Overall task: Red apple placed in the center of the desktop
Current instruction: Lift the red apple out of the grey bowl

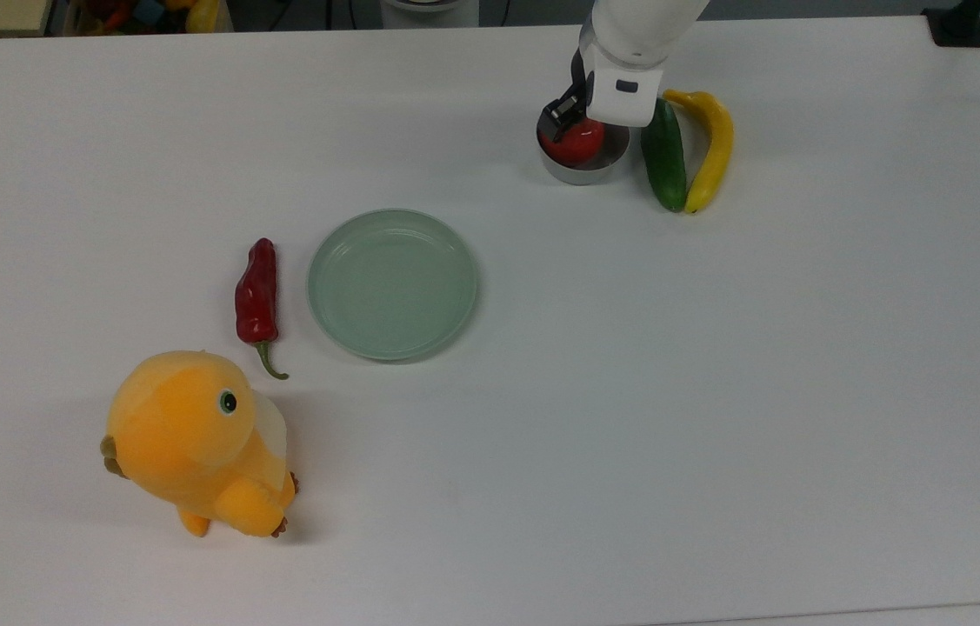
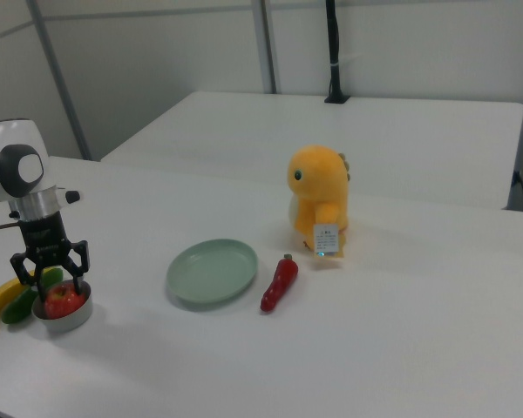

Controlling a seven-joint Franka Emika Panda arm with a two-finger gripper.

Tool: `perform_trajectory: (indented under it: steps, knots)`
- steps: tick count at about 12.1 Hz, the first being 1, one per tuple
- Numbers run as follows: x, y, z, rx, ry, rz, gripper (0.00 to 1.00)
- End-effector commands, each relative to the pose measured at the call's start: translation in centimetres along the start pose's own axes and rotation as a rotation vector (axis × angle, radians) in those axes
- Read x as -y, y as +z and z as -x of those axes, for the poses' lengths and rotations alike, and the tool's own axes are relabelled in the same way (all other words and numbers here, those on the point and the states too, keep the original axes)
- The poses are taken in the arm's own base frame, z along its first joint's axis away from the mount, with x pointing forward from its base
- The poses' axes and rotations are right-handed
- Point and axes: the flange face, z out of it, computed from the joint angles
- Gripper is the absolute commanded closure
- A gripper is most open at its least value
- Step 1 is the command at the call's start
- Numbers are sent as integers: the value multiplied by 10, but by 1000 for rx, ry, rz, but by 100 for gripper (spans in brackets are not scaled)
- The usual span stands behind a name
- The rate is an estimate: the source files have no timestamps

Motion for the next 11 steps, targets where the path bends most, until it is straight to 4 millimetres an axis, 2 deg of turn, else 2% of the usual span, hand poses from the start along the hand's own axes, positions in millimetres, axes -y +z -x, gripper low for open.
perform_trajectory:
  steps: [1,3,5,6,7,8,10,11]
  knots:
    - [-8,-33,15,-40,-1,32,53]
    - [-18,-50,40,19,-37,18,53]
    - [-36,-74,48,11,-26,6,53]
    - [-53,-84,49,-23,9,5,53]
    - [-70,-98,47,-59,49,-1,53]
    - [-84,-100,38,-78,71,-12,53]
    - [-94,-95,20,-156,194,-32,53]
    - [-101,-86,8,-188,299,-39,54]
